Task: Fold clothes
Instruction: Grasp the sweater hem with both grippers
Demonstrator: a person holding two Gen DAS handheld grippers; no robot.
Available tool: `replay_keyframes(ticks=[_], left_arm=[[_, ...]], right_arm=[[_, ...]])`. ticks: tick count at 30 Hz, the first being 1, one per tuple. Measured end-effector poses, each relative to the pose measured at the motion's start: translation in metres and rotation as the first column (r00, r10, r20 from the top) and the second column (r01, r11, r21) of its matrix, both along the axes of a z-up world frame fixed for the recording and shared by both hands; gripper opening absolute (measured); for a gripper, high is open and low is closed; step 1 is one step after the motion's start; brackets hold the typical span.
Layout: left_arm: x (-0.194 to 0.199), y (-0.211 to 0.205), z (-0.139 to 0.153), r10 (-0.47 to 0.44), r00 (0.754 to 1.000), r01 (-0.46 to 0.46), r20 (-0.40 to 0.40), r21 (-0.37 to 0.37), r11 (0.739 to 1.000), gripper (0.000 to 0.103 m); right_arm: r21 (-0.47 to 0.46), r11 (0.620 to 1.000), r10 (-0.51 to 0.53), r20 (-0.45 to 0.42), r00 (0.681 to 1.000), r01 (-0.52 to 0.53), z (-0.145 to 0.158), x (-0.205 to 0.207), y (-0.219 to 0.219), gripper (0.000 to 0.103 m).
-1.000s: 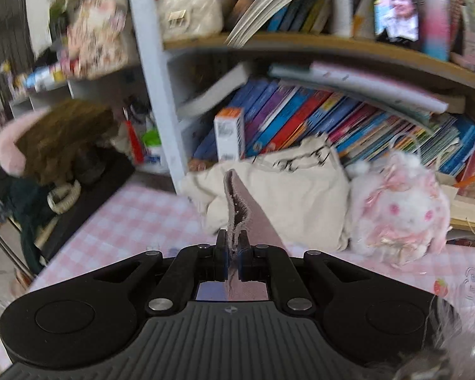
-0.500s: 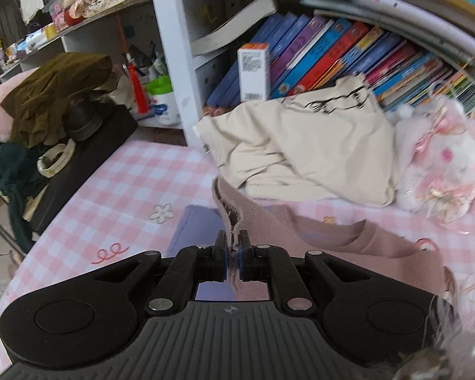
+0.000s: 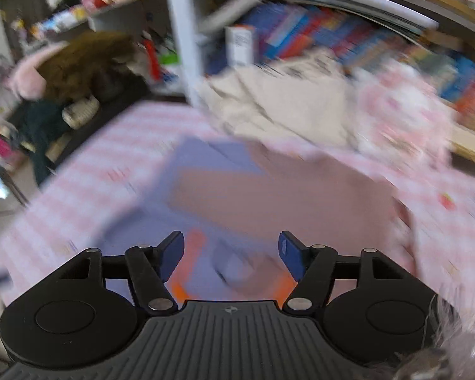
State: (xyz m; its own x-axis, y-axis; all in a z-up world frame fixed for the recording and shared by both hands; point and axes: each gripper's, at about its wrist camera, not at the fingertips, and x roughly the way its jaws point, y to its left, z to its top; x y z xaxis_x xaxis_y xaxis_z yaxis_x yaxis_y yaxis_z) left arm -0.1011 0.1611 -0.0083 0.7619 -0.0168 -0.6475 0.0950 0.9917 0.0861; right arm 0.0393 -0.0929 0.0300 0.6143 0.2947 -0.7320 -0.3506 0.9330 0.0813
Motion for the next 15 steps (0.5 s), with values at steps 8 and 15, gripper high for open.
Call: replay_keyframes(ticks=[8,15], left_arm=[[0.001,0.023,-0.013,0.016,0.993,-0.033,-0.115,-0.143,0.989,0.097],[0.011,0.03,-0.024,0.056,0.981,-0.095,-0.184,-0.212,0.973,0.061]], right_arm=[[-0.041,0.963,-0.269,-0.14,0.953,0.266,-0.046,-0.108,-0.075,0.065],[-0.009,0.912,-0.404,-0.188,0.895,0.409,-0.061,-0.152,-0.094,0.044]])
